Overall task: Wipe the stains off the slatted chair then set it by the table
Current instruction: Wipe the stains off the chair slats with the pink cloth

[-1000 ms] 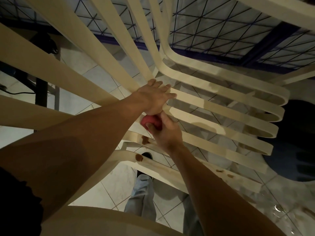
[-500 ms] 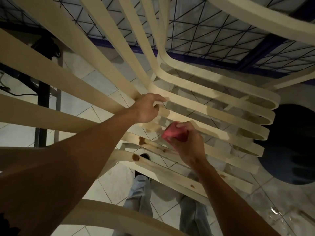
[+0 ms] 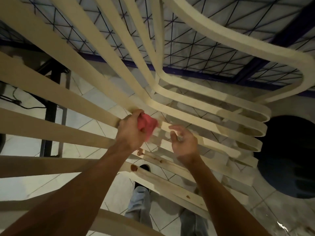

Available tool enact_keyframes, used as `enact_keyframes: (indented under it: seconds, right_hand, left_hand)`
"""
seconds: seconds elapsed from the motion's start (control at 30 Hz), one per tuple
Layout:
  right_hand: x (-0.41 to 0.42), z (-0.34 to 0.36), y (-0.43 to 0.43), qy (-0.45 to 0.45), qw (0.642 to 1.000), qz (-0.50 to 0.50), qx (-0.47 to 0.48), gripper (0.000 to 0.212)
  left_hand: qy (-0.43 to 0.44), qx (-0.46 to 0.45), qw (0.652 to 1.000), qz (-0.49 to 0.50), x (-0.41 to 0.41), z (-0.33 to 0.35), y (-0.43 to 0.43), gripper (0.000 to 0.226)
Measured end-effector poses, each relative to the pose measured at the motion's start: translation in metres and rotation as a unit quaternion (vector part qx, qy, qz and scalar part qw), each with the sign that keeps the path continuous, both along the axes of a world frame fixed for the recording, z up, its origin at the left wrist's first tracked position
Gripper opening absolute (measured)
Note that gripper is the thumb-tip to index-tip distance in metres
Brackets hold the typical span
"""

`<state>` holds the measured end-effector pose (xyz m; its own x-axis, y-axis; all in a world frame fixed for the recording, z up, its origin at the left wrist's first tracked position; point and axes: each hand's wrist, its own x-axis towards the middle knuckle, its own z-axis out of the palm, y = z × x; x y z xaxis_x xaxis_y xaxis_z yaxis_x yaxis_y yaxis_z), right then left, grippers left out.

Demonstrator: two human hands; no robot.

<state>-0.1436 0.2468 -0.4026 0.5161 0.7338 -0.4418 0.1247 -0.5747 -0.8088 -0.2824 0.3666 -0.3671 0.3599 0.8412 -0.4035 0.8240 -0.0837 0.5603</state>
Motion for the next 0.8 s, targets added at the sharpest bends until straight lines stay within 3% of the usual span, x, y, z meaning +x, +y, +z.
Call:
enact_keyframes:
  seconds: [0.07,0.13,0.2,0.33,0.63,0.8]
  right_hand:
    - [0.015,-0.010,-0.013,-0.159,0.977,0.102,-0.095,0.029]
    - [0.024,-0.013,-0.027,-0.210,0.946,0.181,-0.167,0.047]
    - [0.026,-0.016,-0.038,-0.241,0.924,0.228,-0.188,0.057]
    - [0.026,-0.015,-0.042,-0.250,0.921,0.233,-0.188,0.065]
    - [0.021,-0.016,-0.040,-0.249,0.920,0.229,-0.198,0.068]
    - [0.022,-0.014,-0.040,-0.247,0.923,0.221,-0.193,0.067]
  left_hand:
    - [0.128,0.082,0.984,-0.094,-0.001,-0.005,-0.003,0.050]
    - [0.209,0.089,0.963,-0.145,0.002,-0.013,-0.007,0.049]
    - [0.237,0.083,0.954,-0.163,0.006,-0.023,-0.009,0.046]
    - [0.236,0.100,0.954,-0.154,0.017,-0.037,-0.016,0.041]
    - [0.130,0.077,0.981,-0.124,0.008,-0.041,-0.010,0.029]
    - [0.146,0.108,0.977,-0.108,0.012,-0.044,-0.017,0.041]
